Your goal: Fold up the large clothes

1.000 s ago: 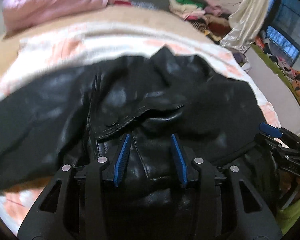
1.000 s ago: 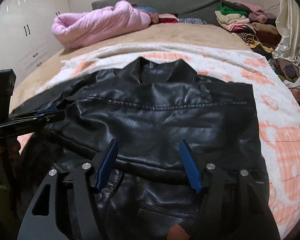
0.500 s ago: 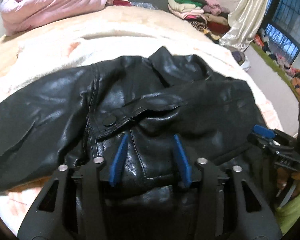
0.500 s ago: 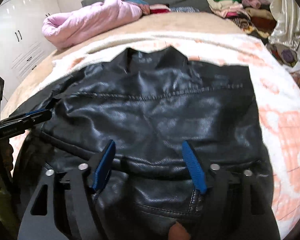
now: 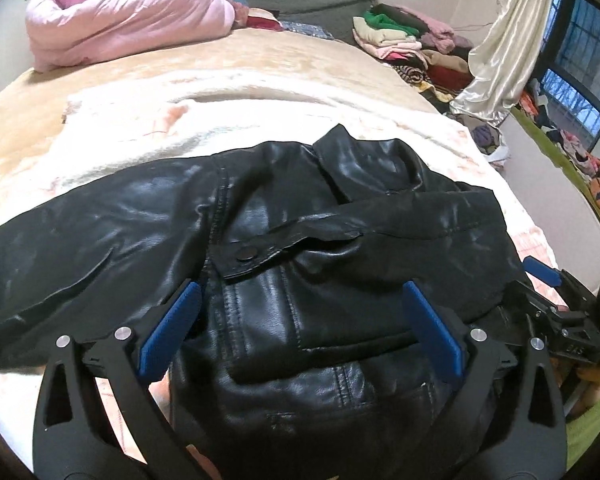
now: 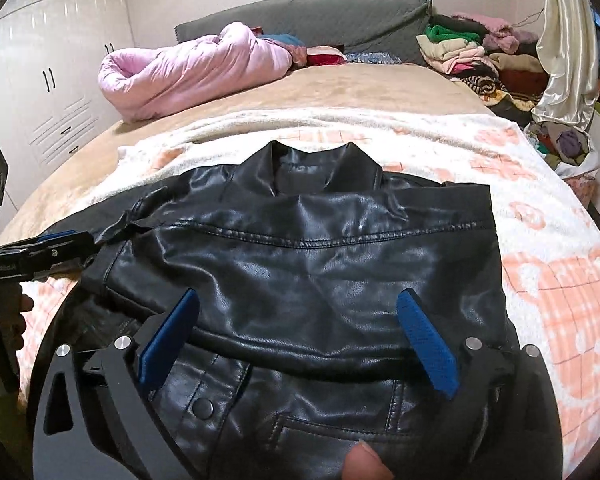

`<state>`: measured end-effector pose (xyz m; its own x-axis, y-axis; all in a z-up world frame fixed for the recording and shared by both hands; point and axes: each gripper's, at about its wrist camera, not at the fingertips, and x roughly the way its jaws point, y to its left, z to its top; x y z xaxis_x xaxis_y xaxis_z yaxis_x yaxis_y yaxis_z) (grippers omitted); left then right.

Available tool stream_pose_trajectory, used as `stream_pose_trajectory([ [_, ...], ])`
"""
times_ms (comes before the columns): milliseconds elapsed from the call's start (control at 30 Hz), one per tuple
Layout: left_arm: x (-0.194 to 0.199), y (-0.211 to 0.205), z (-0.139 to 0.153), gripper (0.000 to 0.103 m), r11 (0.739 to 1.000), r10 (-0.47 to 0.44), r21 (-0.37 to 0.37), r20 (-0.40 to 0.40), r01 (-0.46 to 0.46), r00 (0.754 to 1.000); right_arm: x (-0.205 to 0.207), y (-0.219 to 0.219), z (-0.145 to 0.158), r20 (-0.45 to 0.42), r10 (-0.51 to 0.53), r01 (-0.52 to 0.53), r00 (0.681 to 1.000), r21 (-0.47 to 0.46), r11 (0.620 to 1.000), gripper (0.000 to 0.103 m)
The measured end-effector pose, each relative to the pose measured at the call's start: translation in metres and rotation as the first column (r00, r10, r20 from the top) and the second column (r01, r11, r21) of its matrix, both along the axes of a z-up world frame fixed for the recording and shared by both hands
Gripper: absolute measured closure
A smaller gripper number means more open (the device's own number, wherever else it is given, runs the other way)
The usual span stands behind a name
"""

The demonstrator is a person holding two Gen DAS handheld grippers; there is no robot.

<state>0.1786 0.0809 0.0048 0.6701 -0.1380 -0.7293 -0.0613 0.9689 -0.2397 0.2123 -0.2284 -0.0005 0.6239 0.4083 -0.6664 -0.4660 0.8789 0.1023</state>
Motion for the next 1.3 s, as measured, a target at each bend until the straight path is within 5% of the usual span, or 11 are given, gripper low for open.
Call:
stream_pose_trajectory([
  [600, -0.049, 0.071, 0.018, 0.009, 0.965, 0.255, 0.065, 0.019, -0.256, 0.967, -0.037, 0.072, 0.033, 0.074, 0.088, -0.088, 0.993, -0.007, 0.996, 0.004],
  [1300, -0.11, 0.163, 0.052, 0.009, 0.852, 0.521, 0.002, 0.109, -0.524, 0.847, -0.062, 0.169, 0.063, 0.077, 0.205, -0.207, 0.976, 0.01, 0.978, 0.004],
])
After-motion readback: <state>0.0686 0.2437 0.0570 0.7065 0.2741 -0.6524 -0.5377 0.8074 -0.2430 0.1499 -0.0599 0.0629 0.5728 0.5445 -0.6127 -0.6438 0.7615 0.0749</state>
